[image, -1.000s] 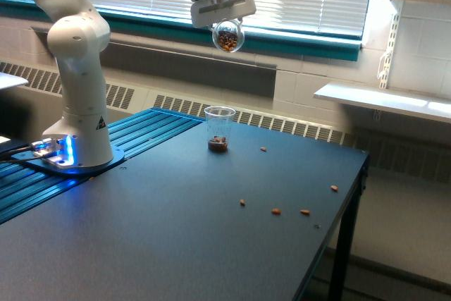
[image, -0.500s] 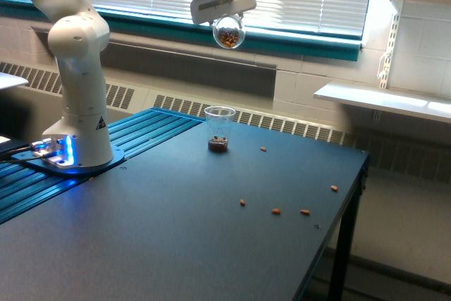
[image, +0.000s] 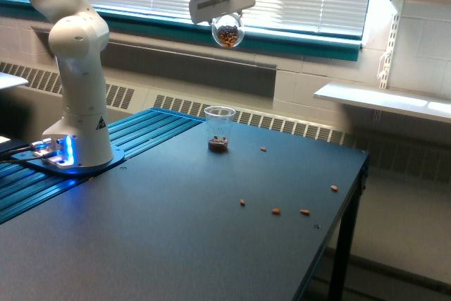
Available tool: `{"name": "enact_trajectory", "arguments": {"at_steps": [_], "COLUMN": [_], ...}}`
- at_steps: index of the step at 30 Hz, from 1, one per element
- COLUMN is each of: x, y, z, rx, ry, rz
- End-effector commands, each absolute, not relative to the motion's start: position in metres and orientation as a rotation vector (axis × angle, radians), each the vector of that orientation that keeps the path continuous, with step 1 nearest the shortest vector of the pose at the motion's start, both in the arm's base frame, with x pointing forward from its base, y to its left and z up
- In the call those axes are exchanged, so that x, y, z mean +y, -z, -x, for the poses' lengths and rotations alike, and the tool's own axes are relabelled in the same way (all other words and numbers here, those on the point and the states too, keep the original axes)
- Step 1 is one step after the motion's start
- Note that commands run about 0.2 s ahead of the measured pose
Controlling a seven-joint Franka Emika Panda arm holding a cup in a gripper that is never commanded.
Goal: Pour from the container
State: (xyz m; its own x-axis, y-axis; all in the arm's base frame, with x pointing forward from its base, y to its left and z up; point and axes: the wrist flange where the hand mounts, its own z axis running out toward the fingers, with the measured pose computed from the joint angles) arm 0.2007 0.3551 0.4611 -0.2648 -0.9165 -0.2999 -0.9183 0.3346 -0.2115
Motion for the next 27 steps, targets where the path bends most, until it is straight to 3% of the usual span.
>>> {"name": "enact_trajectory", "arguments": {"at_steps": [1, 27], "x": [0.354, 0.346], "y": [-0.466, -0.471], "z": [-0.2, -0.212], "rx": [2.273, 2.223], "ry": [-0.051, -0.1], "rz": [1.54, 1.552]}}
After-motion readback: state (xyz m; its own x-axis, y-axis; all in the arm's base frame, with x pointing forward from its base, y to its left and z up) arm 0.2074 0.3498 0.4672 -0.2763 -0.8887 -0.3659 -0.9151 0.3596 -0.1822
